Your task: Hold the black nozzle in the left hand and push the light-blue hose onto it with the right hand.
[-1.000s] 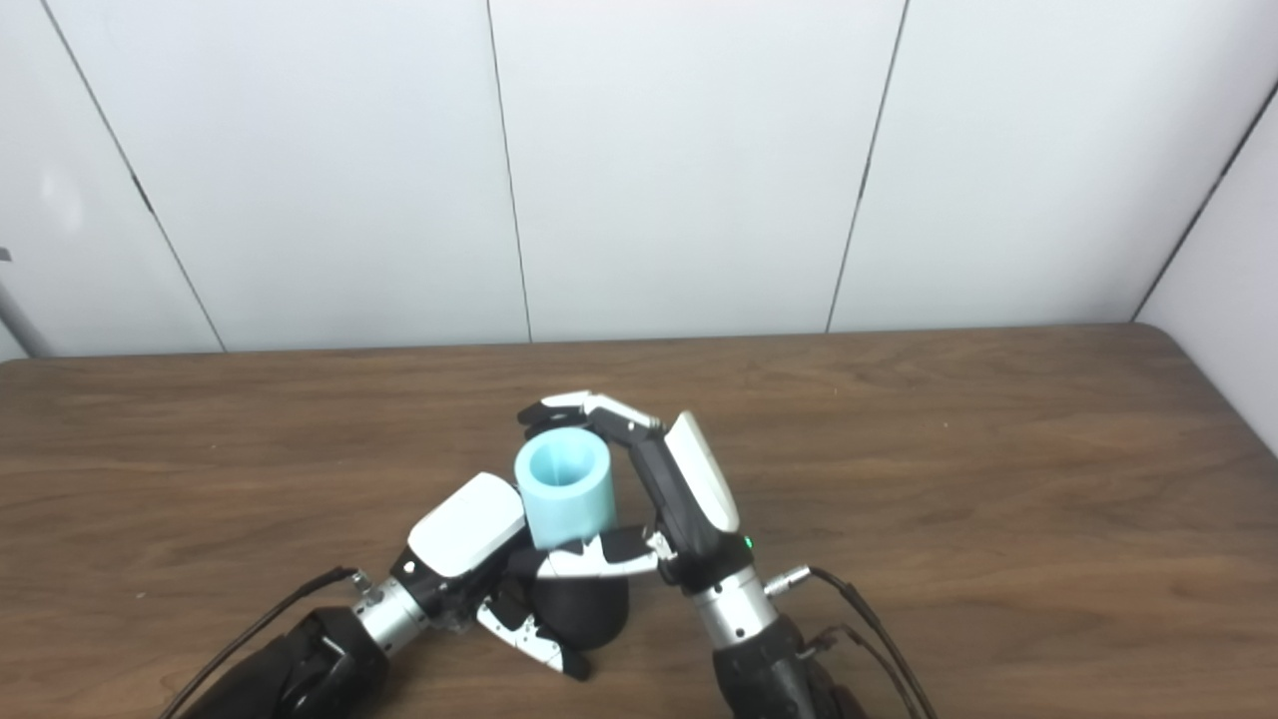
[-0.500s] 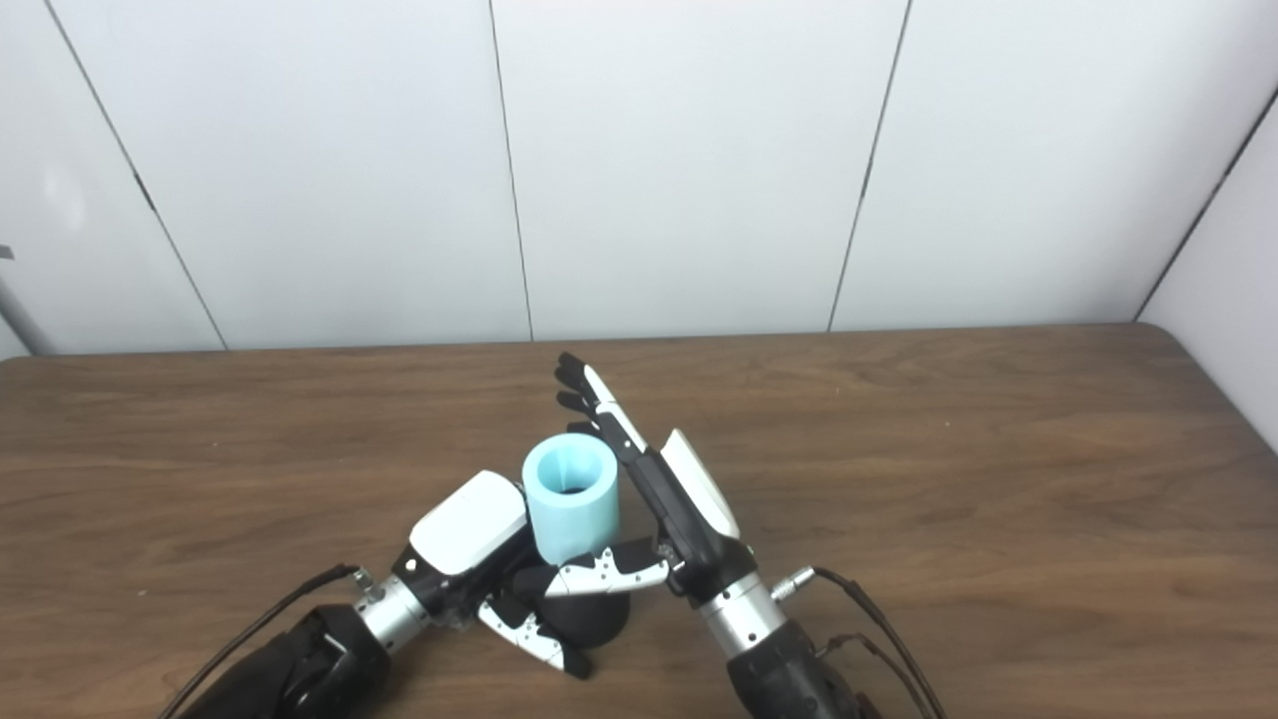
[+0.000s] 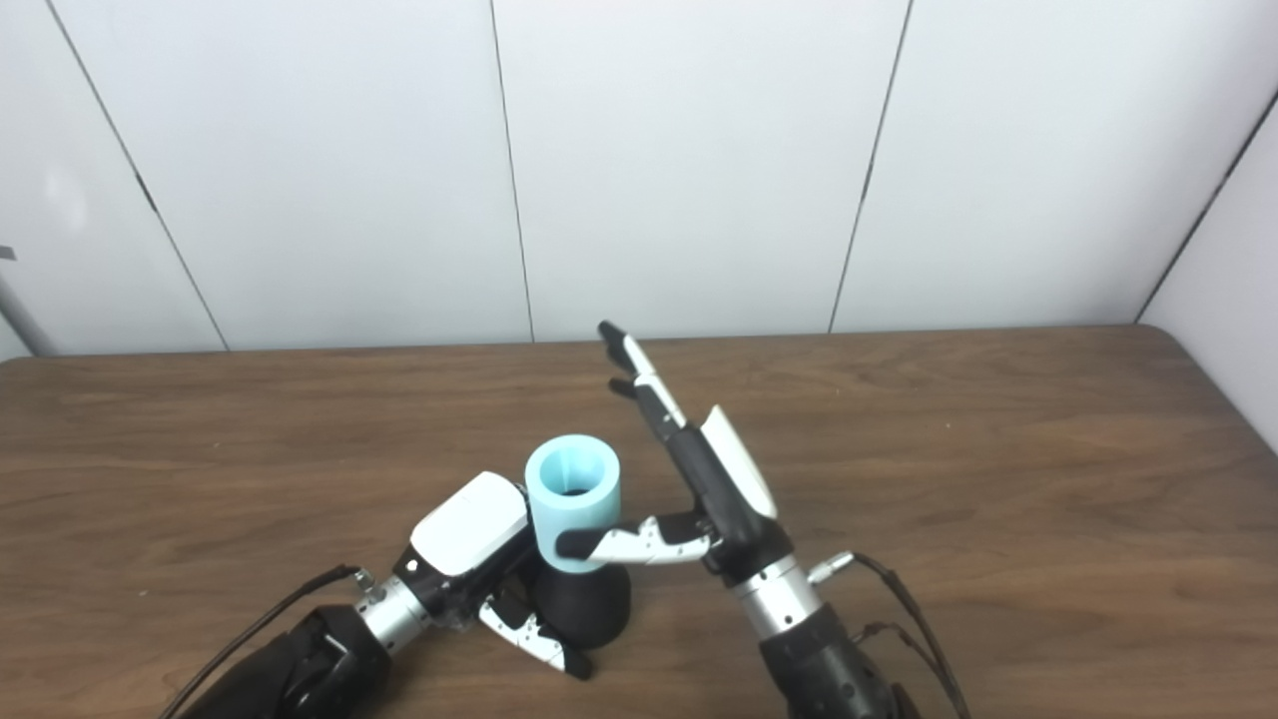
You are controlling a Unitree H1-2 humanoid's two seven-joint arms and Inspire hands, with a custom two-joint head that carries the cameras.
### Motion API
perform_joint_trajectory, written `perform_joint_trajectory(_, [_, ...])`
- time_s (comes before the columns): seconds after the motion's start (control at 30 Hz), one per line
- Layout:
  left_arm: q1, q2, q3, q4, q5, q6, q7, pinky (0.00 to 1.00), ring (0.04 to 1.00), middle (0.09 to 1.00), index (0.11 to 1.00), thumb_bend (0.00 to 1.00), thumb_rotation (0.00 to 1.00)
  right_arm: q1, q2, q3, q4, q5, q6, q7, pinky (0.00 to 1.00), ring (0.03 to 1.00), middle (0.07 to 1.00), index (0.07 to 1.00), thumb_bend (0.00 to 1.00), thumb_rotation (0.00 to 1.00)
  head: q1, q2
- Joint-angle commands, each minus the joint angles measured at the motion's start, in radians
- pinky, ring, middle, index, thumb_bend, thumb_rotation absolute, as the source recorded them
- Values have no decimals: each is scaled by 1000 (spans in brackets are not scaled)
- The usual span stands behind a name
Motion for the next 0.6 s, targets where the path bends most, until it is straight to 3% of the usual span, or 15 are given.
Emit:
perform_joint_trajectory(0.0, [138, -25, -91, 137, 48, 1, -59, 122, 162, 240, 483, 517, 40, -47, 3, -23, -60, -10, -12, -20, 874, 953, 981, 989, 1000, 668, -2, -1])
perform_joint_trajectory(0.2, [138, -26, -91, 139, 42, -5, -56, 120, 160, 236, 483, 517, 40, -63, 14, -63, -130, -12, 14, -30, 828, 924, 939, 932, 1000, 710, -1, -1])
perform_joint_trajectory(0.43, [135, -27, -94, 145, 45, -6, -54, 123, 163, 240, 483, 517, 40, -74, -28, -59, -259, 92, 106, 55, 870, 934, 906, 896, 1000, 709, 2, 0])
perform_joint_trajectory(0.57, [134, -27, -95, 141, 47, -5, -52, 124, 162, 238, 483, 516, 40, -69, -85, -39, -311, -43, 78, 96, 885, 930, 906, 894, 1000, 768, 2, 1])
